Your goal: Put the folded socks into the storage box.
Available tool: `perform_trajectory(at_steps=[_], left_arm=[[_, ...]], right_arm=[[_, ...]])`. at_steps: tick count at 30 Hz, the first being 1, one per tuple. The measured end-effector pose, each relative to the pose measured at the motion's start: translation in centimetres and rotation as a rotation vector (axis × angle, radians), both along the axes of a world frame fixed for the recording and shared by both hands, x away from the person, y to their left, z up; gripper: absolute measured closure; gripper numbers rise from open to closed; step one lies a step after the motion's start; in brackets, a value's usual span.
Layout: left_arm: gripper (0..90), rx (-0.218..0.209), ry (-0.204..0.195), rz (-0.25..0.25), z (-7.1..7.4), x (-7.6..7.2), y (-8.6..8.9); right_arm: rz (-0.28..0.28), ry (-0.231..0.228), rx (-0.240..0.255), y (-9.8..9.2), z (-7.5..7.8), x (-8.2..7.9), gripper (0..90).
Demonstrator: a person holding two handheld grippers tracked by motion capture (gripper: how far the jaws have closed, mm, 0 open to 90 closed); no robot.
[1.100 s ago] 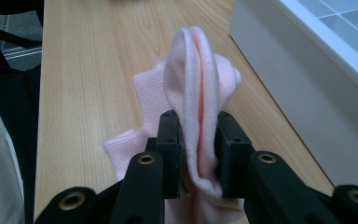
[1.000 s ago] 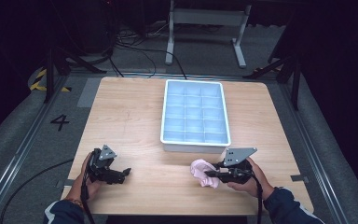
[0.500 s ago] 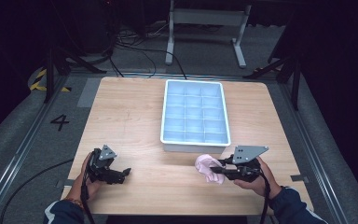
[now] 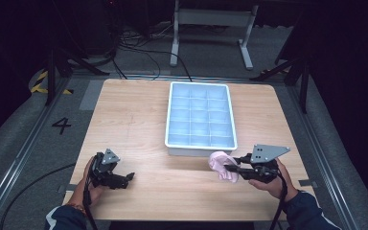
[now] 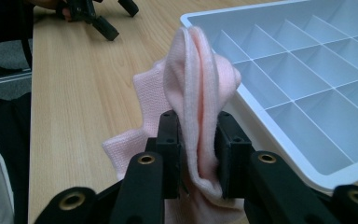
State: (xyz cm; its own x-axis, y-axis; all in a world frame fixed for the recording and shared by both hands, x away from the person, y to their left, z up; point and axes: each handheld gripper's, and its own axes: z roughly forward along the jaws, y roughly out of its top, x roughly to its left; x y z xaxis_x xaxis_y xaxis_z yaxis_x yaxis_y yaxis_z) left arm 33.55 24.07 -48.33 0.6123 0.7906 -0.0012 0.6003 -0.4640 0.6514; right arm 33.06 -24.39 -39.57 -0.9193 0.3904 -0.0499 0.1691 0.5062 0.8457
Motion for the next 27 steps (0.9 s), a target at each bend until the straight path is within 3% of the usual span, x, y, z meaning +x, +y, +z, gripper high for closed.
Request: perform_trajectory(at_steps=[27], left_arm=[[0.0,-0.002,0.0,-0.001,0.0,0.0,0.0]], right_arm=[[-0.094,-0.056,0.051,-2.8,1.9,1.5,74.2]])
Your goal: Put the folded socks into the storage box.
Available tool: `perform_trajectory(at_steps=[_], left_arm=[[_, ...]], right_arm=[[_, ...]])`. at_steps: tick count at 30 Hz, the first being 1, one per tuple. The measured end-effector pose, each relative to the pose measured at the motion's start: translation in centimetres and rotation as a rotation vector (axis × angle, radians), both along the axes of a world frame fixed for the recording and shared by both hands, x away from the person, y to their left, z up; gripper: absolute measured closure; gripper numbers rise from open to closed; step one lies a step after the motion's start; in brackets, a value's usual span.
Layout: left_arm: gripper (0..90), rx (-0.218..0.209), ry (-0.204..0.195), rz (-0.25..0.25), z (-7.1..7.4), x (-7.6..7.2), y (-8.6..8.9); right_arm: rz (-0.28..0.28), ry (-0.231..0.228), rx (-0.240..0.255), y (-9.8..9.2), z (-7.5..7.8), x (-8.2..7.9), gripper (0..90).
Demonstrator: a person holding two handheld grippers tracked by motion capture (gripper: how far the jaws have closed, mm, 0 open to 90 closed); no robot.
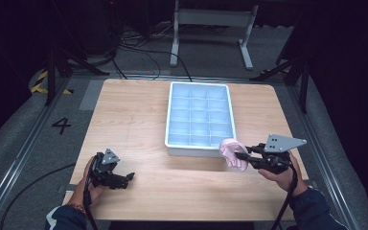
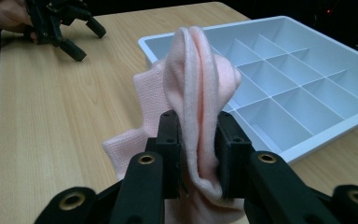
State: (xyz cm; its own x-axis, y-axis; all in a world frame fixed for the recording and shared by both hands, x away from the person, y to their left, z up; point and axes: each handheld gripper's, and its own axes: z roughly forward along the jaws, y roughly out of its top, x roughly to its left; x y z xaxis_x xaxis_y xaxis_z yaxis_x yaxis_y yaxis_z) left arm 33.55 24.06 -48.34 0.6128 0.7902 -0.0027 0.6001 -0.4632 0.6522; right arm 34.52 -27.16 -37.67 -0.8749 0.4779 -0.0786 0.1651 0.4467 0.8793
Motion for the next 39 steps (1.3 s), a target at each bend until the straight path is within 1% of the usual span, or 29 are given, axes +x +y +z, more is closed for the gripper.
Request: perform_trajectory(at_steps=[4,7,13,14,16,20,23,25,27,33,36,37,39], left_arm=[[0.0,0.0,0.0,0.0,0.0,0.0,0.0],[0.0,0.002,0.001,0.0,0.0,0.0,0.0],[0.0,0.002,0.001,-0.001,0.0,0.0,0.0],[0.0,0.002,0.001,-0.001,0.0,0.0,0.0],[0.0,0.001,0.001,-0.001,0.0,0.0,0.0],[0.0,0.001,0.001,-0.001,0.0,0.0,0.0],[0.0,0.003,0.001,0.001,0.0,0.0,0.0],[0.0,0.002,0.001,-0.002,0.0,0.0,0.0],[0.0,0.002,0.001,-0.001,0.0,0.0,0.0],[0.0,-0.001,0.0,0.0,0.0,0.0,0.0],[0.0,-0.001,-0.001,0.0,0.0,0.0,0.0],[0.0,-0.001,-0.001,0.0,0.0,0.0,0.0],[0.0,0.0,0.001,0.0,0.0,0.0,0.0]], right_arm=[[-0.016,-0.007,-0.001,-0.3,0.3,0.4,74.2],[-0.035,-0.015,-0.005,-0.5,0.6,1.1,74.2],[-0.066,-0.016,-0.026,-0.6,0.8,2.5,74.2],[-0.066,-0.016,-0.026,-0.6,0.8,2.5,74.2],[-0.066,-0.016,-0.028,-0.6,0.9,3.1,74.2],[-0.075,-0.022,-0.05,-0.5,1.1,3.9,74.2],[-0.081,-0.023,-0.06,-0.3,1.3,4.8,74.1],[-0.08,-0.024,-0.064,-0.2,1.4,5.0,74.1],[-0.077,-0.014,-0.069,-0.1,1.4,5.4,74.1],[-0.089,-0.009,-0.116,0.4,1.5,6.7,74.0],[-0.082,0.005,-0.14,0.7,1.5,7.4,74.0],[-0.082,0.005,-0.14,0.7,1.5,7.4,74.0],[-0.083,0.007,-0.16,1.0,1.5,7.8,74.0]])
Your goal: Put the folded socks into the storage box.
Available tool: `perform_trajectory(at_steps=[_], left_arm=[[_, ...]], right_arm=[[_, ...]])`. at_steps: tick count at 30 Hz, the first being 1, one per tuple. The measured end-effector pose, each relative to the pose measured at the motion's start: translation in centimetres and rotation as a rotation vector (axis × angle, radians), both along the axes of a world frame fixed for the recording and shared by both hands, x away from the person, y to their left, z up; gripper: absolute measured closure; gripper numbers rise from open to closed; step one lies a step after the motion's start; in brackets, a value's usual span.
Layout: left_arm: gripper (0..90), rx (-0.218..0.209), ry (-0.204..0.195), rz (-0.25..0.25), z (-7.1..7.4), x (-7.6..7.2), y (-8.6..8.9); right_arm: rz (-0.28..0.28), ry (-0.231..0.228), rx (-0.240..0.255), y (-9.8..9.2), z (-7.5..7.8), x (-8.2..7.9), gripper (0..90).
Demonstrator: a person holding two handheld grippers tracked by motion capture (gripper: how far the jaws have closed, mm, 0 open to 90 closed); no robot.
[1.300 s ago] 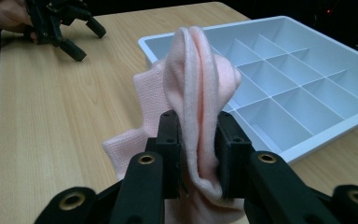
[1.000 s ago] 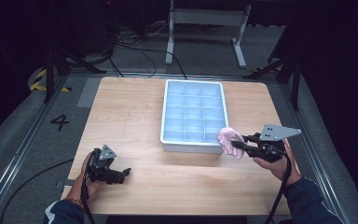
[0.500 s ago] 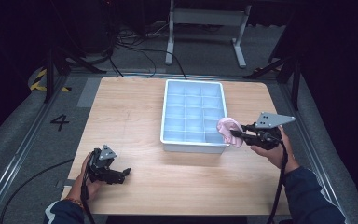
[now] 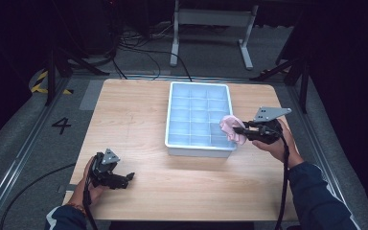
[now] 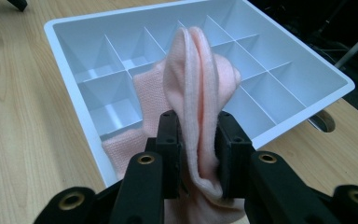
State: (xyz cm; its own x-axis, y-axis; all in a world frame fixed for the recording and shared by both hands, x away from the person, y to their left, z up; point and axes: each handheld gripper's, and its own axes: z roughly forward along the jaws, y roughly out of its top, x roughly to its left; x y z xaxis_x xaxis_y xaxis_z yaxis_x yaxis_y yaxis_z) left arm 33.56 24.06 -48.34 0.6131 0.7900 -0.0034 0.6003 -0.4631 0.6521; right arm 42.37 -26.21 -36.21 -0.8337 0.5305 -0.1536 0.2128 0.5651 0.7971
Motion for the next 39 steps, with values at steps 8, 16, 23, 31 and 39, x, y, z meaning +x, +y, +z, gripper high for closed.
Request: perform_trajectory(at_steps=[8,16,23,31,39], left_arm=[[0.0,0.002,0.0,-0.001,0.0,0.0,0.0],[0.0,0.002,0.001,0.0,0.0,0.0,0.0],[0.0,0.003,0.001,0.001,0.0,0.0,0.0],[0.0,0.002,0.0,0.0,0.0,0.0,0.0],[0.0,0.002,0.0,-0.001,0.0,0.0,0.0]], right_arm=[[0.0,0.027,-0.059,1.1,-0.4,1.5,74.0],[-0.001,0.042,-0.112,2.0,-0.6,2.6,74.0],[-0.006,0.064,-0.158,2.7,-1.5,3.8,74.1],[-0.002,0.07,-0.205,3.6,-1.9,4.4,74.0],[0.009,0.064,-0.27,4.8,-2.4,5.0,74.1]])
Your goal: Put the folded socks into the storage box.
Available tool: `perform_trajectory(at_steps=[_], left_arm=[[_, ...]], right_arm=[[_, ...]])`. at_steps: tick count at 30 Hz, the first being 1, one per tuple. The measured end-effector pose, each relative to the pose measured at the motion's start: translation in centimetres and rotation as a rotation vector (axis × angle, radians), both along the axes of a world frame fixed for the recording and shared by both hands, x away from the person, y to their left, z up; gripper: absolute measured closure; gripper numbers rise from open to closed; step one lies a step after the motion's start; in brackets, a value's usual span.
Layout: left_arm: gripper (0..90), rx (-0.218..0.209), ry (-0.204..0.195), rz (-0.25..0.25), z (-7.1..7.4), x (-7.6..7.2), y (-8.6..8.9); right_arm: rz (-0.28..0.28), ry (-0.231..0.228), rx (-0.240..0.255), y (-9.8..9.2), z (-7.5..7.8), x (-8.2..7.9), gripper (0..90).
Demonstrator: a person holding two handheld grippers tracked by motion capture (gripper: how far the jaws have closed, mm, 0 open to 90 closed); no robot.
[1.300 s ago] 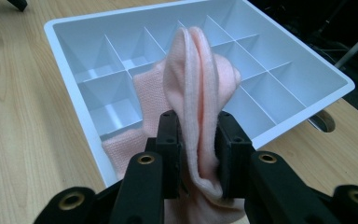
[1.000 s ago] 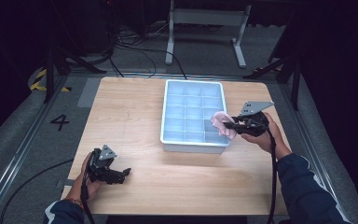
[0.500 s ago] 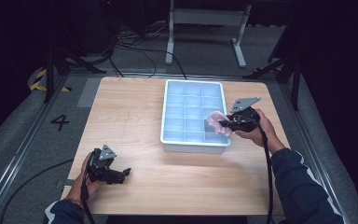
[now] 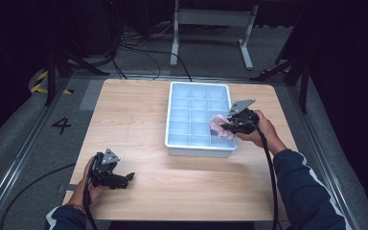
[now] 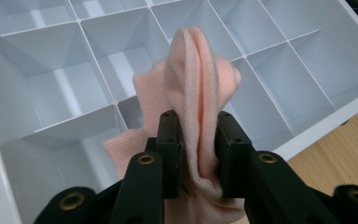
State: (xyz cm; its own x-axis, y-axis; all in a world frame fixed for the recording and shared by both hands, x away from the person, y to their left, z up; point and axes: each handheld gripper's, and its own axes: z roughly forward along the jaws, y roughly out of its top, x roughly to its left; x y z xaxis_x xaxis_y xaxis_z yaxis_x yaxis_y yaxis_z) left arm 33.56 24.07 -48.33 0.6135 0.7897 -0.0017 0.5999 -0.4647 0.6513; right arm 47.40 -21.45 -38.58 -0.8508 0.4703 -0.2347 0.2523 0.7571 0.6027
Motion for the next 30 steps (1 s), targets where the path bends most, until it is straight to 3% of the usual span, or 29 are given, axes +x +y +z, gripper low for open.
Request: perform_trajectory(at_steps=[9,18,30], left_arm=[[0.0,-0.001,0.0,0.0,0.0,0.0,0.0],[0.0,-0.003,0.0,0.001,0.0,0.0,0.0],[0.0,0.001,0.001,0.001,0.0,0.0,0.0]], right_arm=[[0.007,0.017,-0.032,0.8,-0.4,0.5,74.1],[0.018,0.012,-0.113,1.9,-0.9,0.8,74.1],[0.027,0.056,-0.201,3.0,-1.8,1.5,74.1]])
